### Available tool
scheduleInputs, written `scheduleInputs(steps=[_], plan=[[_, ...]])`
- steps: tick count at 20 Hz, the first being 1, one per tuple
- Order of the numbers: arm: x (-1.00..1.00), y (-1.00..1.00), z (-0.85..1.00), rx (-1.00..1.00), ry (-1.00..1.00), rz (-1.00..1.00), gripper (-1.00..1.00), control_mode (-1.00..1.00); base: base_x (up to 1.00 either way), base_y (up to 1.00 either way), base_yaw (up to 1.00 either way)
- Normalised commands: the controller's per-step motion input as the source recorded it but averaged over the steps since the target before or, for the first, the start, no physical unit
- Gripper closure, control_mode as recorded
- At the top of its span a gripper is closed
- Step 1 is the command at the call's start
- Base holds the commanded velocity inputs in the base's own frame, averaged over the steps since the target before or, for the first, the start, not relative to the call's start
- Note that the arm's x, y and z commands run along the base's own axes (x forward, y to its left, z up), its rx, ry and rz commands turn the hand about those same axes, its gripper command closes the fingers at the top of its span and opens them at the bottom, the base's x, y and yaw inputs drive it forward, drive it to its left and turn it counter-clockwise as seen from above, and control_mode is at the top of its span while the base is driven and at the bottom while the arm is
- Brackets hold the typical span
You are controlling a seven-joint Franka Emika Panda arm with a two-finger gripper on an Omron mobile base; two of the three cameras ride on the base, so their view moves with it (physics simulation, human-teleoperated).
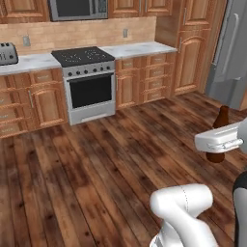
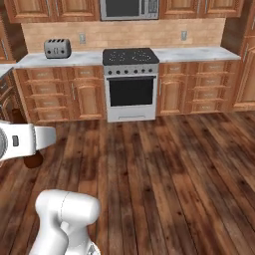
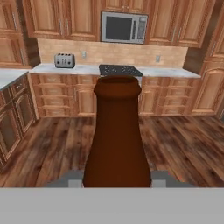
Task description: Open the fridge, grab two sodas, and place both sodas inside the bowl with ice on the dining counter.
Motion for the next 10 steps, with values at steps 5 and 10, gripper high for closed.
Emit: scheduleInputs(steps=[5, 10], plan=[[0.00, 0.00, 0.00, 0.00, 0.00, 0.00, 1.00, 1.00, -1.00, 0.73, 0.09], [0.00, 0.00, 0.00, 0.00, 0.00, 0.00, 1.00, 1.00, -1.00, 0.72, 0.09]])
